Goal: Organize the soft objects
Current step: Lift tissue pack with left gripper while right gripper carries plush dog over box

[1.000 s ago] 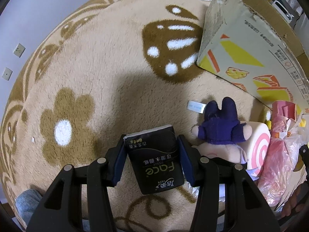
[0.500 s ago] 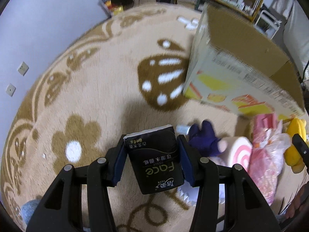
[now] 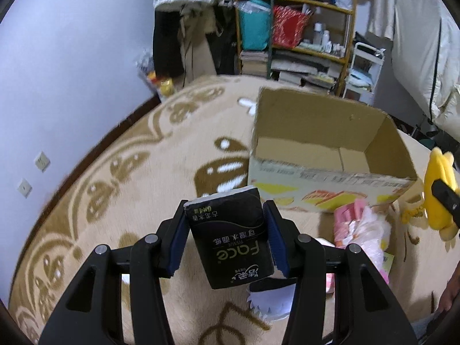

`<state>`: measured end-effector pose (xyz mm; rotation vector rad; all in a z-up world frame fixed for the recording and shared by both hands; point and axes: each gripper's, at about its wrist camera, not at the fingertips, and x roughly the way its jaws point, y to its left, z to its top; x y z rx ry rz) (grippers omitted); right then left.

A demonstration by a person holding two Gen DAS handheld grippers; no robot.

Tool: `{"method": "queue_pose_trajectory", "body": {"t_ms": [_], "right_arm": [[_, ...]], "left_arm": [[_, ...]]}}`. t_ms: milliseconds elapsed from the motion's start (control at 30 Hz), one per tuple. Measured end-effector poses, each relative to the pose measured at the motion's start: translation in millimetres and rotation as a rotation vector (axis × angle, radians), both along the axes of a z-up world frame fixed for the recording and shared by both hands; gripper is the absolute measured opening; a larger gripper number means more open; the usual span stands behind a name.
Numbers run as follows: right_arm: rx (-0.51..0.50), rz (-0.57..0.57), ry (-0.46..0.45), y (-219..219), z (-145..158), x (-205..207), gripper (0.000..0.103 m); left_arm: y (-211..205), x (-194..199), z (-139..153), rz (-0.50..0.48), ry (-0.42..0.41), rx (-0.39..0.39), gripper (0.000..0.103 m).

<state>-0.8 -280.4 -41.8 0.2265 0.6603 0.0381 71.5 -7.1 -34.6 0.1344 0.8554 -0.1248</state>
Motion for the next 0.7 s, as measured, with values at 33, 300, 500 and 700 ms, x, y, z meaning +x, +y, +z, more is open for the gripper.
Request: {"method": "queue_pose_trajectory", "body": {"t_ms": [33,300,500,700], "right_arm": [[0.000,-0.001,-0.019,0,4,-1,0.066],[0.007,-0.026,-0.132,-6,32,-2,0.066],[-0.014,-0.036,-0.177,-12,44,9,0.066],[-0.054,-0.022,-0.207,-9,52,30,0.066]], "left_arm": [[-1,1,3,-0.007,-0.016,0.003,0.049],[-22,0,41,-0.056,-0.181,0.034,0.049],[-40,10,59,-0.093,-0.261,0.065,0.049],[-47,23,70,-0.107,-0.292,0.052,0.049]]}}
